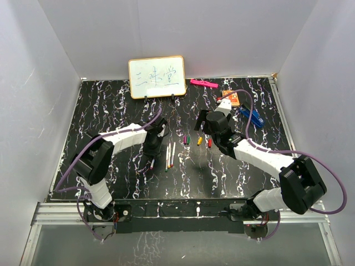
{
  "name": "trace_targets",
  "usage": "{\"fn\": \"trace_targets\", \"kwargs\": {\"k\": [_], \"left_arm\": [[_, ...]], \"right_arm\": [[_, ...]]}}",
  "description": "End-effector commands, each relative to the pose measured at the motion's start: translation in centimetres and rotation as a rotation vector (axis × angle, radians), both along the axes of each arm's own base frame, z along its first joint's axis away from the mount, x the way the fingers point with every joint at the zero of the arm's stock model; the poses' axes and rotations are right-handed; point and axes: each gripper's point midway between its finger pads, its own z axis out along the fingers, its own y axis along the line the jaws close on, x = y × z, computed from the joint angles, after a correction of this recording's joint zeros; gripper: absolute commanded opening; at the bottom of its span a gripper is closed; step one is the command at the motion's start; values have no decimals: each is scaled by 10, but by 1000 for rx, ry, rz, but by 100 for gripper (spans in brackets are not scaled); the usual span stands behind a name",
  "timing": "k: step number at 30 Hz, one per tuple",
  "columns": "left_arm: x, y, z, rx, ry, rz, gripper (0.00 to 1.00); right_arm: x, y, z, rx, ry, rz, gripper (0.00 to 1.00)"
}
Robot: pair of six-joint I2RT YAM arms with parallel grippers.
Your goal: Insert the pens into the pen caps
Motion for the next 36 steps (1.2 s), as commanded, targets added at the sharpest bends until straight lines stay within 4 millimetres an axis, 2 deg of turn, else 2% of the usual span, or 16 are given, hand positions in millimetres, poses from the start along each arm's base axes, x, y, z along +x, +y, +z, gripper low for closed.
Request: {"fn": "trace_targets", "kwargs": {"k": [1,9,12,14,17,20,22,30,36], "left_arm": [[-39,35,-32,135,171,-1,17],[-39,34,-41,140,182,7,0],[-38,32,-44,130,178,-6,0],[-38,32,-43,124,174,-9,0],[-34,31,-38,116,146,-4,0],[-28,28,-27,90,104,4,0],[-23,24,-18,71,76,7,0],[-6,15,23,-4,-54,22,0],[7,19,63,-44,-203,60,0]], "right_arm": [[5,0,12,33,-38,-21,79],[6,2,11,30,-34,-13,79],[4,5,6,23,-22,4,78],[3,7,2,19,-12,22,74],[2,12,-4,7,6,54,62],[1,18,-11,5,29,89,50],[0,22,-15,-2,47,114,45],[-9,58,-26,-62,84,241,44],[-9,80,-41,-106,125,291,44]]}}
